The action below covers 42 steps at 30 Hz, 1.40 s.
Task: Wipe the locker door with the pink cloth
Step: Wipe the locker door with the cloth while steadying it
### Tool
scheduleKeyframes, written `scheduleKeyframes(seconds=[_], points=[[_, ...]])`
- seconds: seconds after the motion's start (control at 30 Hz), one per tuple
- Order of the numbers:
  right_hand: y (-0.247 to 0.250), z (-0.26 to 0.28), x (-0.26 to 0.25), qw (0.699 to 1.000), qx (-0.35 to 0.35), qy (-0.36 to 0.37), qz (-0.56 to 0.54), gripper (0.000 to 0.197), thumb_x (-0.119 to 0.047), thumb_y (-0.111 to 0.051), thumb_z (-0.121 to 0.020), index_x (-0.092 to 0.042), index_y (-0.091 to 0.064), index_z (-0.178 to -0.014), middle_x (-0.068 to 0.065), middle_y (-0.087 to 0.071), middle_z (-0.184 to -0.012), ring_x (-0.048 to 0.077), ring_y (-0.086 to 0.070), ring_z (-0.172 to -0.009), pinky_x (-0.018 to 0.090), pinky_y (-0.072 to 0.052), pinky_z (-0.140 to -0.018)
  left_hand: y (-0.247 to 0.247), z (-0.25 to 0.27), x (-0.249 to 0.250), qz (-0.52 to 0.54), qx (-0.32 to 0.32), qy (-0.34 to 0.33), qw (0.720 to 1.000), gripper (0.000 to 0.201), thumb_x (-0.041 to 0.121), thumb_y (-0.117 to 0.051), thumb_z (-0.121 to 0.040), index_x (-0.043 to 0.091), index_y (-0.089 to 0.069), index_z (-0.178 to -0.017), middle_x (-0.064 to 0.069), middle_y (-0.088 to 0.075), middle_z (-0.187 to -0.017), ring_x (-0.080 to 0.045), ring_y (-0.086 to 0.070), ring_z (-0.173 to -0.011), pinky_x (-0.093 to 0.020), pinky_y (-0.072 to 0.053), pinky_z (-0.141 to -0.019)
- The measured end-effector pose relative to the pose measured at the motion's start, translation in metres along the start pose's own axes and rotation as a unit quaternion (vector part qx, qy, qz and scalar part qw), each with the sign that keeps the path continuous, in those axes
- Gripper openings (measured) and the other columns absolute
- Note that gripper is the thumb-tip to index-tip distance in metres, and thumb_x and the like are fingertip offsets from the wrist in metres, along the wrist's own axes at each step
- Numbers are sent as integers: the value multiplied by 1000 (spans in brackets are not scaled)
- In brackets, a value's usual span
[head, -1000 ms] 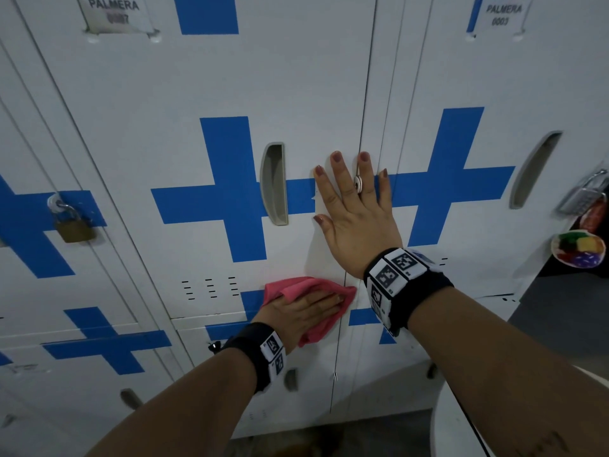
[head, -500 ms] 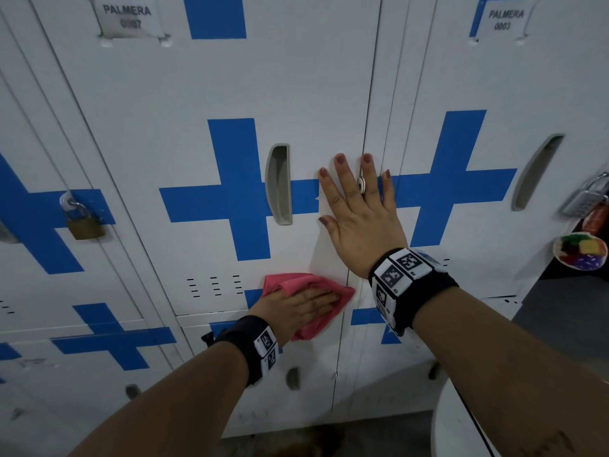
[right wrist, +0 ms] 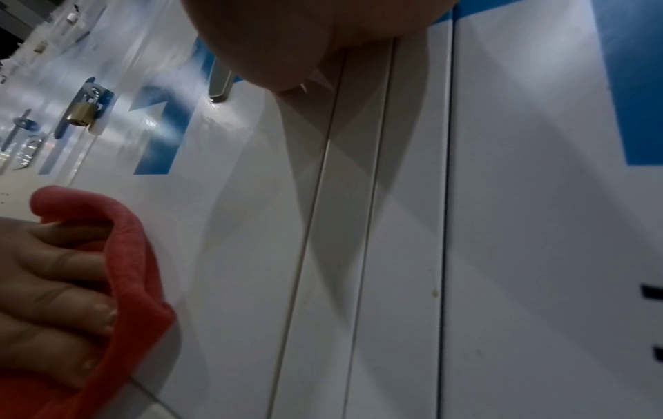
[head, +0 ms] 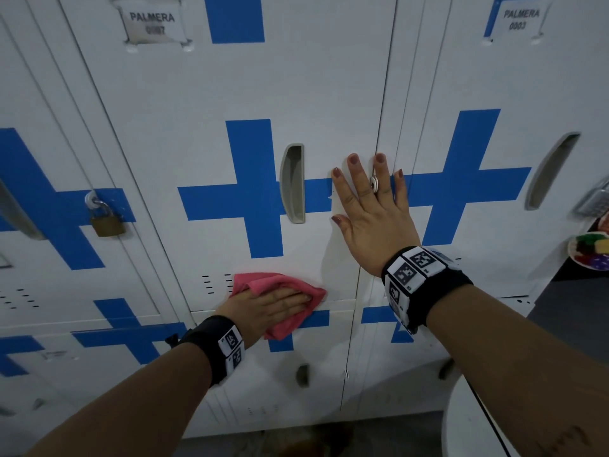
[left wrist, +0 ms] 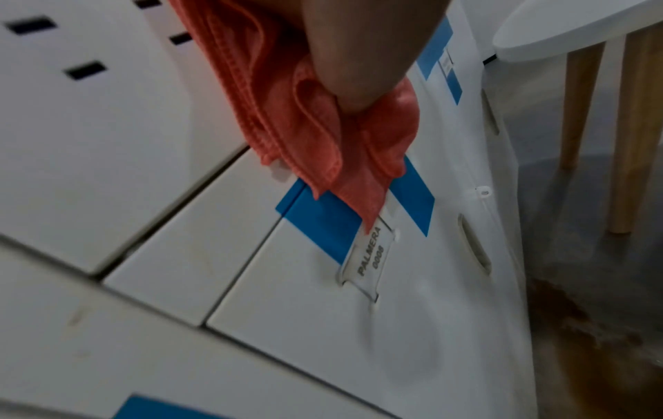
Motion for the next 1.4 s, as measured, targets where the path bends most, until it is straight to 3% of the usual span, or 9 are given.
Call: scheduleKeyframes(seconds=[0.23, 0.33, 0.5, 0.87, 1.13, 1.2, 1.4], points=[[-2, -1, -1, 1000, 1, -1, 1, 65, -41, -28, -98, -25, 9, -149, -1, 9, -157, 28, 25, -140, 49, 12, -114, -5, 3, 4, 24, -2, 14, 1000, 100, 6, -52, -89, 22, 35, -136, 0, 41, -140, -22, 37, -127, -41, 26, -100], [-1, 0, -1, 1000, 4, -3, -2, 65, -41, -28, -98, -24, 8, -149, -1, 9, -157, 27, 26, -140, 48, 14, -113, 8, -8, 17, 53, 26, 39, 998, 93, 9, -48, -91, 22, 32, -137, 0, 38, -143, -21, 36, -127, -42, 26, -100], [-1, -1, -1, 1000, 2, -3, 1, 65, -41, -29, -98, -25, 7, -149, 0, 8, -157, 27, 26, -140, 48, 15, -113, 32, -34, 32, 46, 44, 31, 997, 97, 20, -55, -88, 19, 25, -141, -4, 28, -151, -24, 28, -136, -43, 24, -103], [-1, -1, -1, 1000, 3, -3, 1, 64, -42, -27, -98, -25, 7, -149, -1, 8, -157, 28, 24, -140, 48, 14, -113, 54, -48, 41, -16, 22, 8, 1000, 105, 23, -66, -81, 16, 17, -145, -6, 13, -156, -26, 11, -143, -44, 21, -102], [-1, 0, 0, 1000, 4, 0, 5, 64, -43, -26, -98, -25, 8, -149, -3, 11, -157, 28, 23, -141, 47, 14, -114, 24, -18, 13, -52, 10, -8, 999, 106, 13, -64, -83, 18, 25, -141, -3, 22, -154, -25, 19, -141, -42, 20, -106], [-1, 0, -1, 1000, 4, -1, 8, 65, -43, -26, -98, -25, 9, -149, -5, 15, -156, 28, 22, -141, 47, 14, -114, 11, -5, 4, -34, 0, 0, 999, 105, 8, -62, -84, 20, 26, -141, 0, 26, -153, -23, 22, -140, -40, 22, -104], [-1, 0, 0, 1000, -2, -4, 6, 65, -43, -25, -98, -26, 11, -149, -4, 23, -155, 28, 22, -141, 46, 17, -113, -16, 26, -25, 36, 26, 21, 999, 104, 7, -56, -87, 25, 34, -135, 4, 33, -146, -21, 32, -132, -41, 11, -115]])
Point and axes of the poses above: each hand's wrist, its own z-axis away from the middle knuckle, its own y-axis out of the back of the hand, x = y × z, the point moved 4 cm from there along -z, towards the middle knuckle
